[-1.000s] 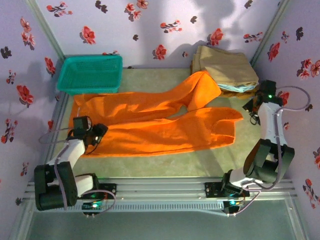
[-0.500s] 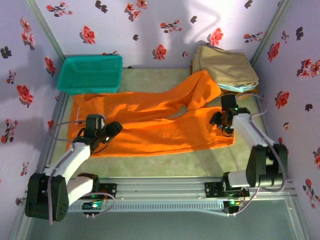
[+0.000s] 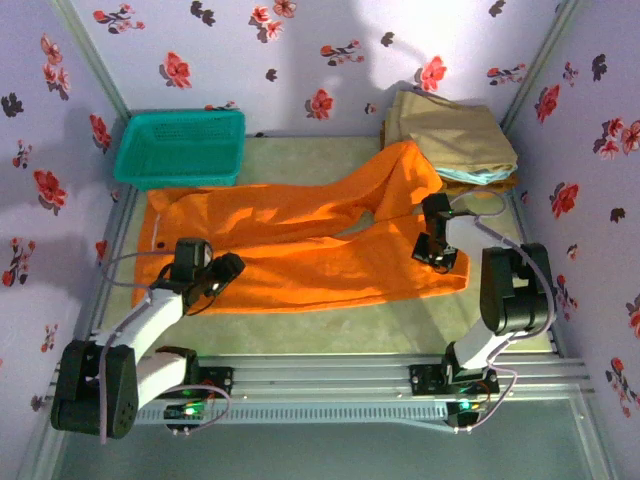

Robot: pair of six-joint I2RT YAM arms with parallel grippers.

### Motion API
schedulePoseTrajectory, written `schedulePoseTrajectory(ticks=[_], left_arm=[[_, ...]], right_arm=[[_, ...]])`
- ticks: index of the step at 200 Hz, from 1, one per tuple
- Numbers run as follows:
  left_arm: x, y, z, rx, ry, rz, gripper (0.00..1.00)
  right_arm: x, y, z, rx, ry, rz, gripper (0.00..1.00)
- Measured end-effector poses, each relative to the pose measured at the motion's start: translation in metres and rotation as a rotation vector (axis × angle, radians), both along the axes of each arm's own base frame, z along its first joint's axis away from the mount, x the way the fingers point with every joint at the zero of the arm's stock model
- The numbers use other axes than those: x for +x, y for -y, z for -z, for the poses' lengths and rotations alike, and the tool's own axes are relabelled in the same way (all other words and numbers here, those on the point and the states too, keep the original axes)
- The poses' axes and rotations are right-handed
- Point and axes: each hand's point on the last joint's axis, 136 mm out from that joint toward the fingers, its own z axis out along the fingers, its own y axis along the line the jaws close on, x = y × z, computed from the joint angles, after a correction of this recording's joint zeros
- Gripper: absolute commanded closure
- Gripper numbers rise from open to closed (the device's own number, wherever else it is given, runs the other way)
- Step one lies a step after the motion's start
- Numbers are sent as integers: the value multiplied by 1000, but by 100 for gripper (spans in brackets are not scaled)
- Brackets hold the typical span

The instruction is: Fold and stack the trousers

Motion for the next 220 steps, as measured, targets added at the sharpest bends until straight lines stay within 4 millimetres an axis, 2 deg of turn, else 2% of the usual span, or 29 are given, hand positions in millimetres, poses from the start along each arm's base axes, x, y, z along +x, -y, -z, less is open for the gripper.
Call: schedulePoseTrajectory(ticks=[14, 38, 51, 57, 62, 71, 82, 87, 99, 113, 132, 139, 145, 152, 163, 176, 186, 202, 220], left_arm=[[0, 0, 0, 0, 0, 0, 43], [0, 0, 0, 0, 0, 0, 43], [0, 0, 0, 0, 0, 0, 44], [0, 0, 0, 0, 0, 0, 44], [0, 0, 0, -1, 1, 0, 44], [1, 0, -1, -1, 3, 0, 44], [3, 1, -5, -3, 10, 1, 41], [5, 2, -8, -5, 15, 4, 38], [10, 4, -17, -11, 30, 10, 35], [16, 6, -28, -15, 49, 20, 32], [19, 7, -41, -16, 80, 25, 31], [19, 7, -44, -15, 89, 28, 31], [18, 6, -46, -16, 93, 29, 31], [17, 6, -47, -16, 95, 28, 32], [15, 6, -49, -15, 98, 30, 34], [14, 6, -48, -13, 94, 31, 37], [13, 5, -45, -10, 88, 33, 38], [11, 5, -37, -6, 69, 33, 39], [5, 3, -16, 1, 29, 29, 40]], right_arm=[[-1, 6, -13, -29, 33, 11, 100], [-3, 24, -52, -88, 141, 54, 100], [-7, 48, -75, -115, 198, 126, 100], [-11, 65, -86, -132, 224, 183, 100], [-15, 84, -96, -152, 248, 250, 83], [-24, 116, -111, -180, 281, 371, 36], [-41, 159, -132, -230, 330, 539, 3], [-51, 176, -141, -249, 353, 613, 1], [-66, 198, -158, -268, 400, 717, 1], [-69, 197, -168, -241, 443, 734, 6], [-54, 173, -165, -128, 482, 676, 17], [-46, 156, -160, -87, 484, 622, 22], [-40, 139, -155, -57, 480, 567, 31], [-30, 110, -148, -12, 471, 477, 42], [-15, 55, -134, 69, 448, 300, 66], [-10, -6, -111, 153, 396, 124, 87], [-11, -43, -90, 192, 343, 33, 100], [-19, -92, -49, 218, 225, -87, 100], [-30, -127, -11, 219, 133, -162, 100]])
